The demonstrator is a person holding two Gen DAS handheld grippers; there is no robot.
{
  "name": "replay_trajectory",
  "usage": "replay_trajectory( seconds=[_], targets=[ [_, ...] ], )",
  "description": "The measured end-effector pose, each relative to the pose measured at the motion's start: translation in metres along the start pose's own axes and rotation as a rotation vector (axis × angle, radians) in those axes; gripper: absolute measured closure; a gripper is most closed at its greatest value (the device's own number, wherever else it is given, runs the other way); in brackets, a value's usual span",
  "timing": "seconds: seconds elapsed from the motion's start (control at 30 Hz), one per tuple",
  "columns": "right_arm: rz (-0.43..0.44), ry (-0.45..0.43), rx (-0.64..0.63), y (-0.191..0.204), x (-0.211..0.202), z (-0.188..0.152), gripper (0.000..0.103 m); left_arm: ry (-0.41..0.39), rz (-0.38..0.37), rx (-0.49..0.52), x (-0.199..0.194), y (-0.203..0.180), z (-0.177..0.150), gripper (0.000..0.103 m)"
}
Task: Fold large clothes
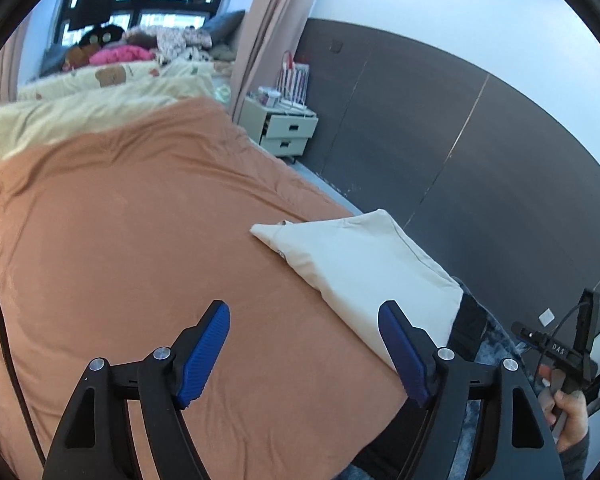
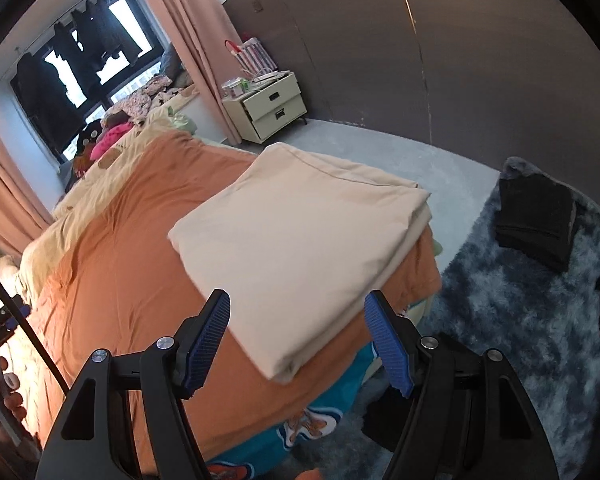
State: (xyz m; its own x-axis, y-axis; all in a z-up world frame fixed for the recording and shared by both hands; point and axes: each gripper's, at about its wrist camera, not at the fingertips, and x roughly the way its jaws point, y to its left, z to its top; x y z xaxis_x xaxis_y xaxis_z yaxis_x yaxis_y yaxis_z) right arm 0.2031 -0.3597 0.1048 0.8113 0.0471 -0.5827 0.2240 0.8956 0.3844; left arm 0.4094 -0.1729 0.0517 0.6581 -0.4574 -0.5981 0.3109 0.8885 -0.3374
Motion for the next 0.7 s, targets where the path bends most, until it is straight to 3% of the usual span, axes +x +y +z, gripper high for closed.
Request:
replay_trajectory(
  seconds=[0.03,0.13,0.27,0.37,0.7],
  targets=[
    [-0.005,-0.005,-0.007,0.003,-0.006,-0.004,0.035,-0.005,0.000,0.002,-0.008,-0.001,-0.003,0.025],
    [-0.008,-0.024,-0.022,0.011,-0.028,-0.017,0.021,0.011,-0.039,0.005,-0.036,-0.003,-0.018,0.025],
    [0.002,-0.037,-0.058,0.023,-0.051,-0.034,0.017,-0.042,0.031,0.064,-0.073,-0.012,-0.039,0.024],
    [-0.002,-0.045,-0.104,0.033,-0.067,-0.051,0.000,-0.069,0.050,0.092,-0.100,-0.019,-0.058,0.000],
    [0.021,-0.124,-0.186,0.042,-0.120,-0.099,0.000,-0.201,0.114,0.144,-0.187,-0.040,-0.117,0.000]
  ],
)
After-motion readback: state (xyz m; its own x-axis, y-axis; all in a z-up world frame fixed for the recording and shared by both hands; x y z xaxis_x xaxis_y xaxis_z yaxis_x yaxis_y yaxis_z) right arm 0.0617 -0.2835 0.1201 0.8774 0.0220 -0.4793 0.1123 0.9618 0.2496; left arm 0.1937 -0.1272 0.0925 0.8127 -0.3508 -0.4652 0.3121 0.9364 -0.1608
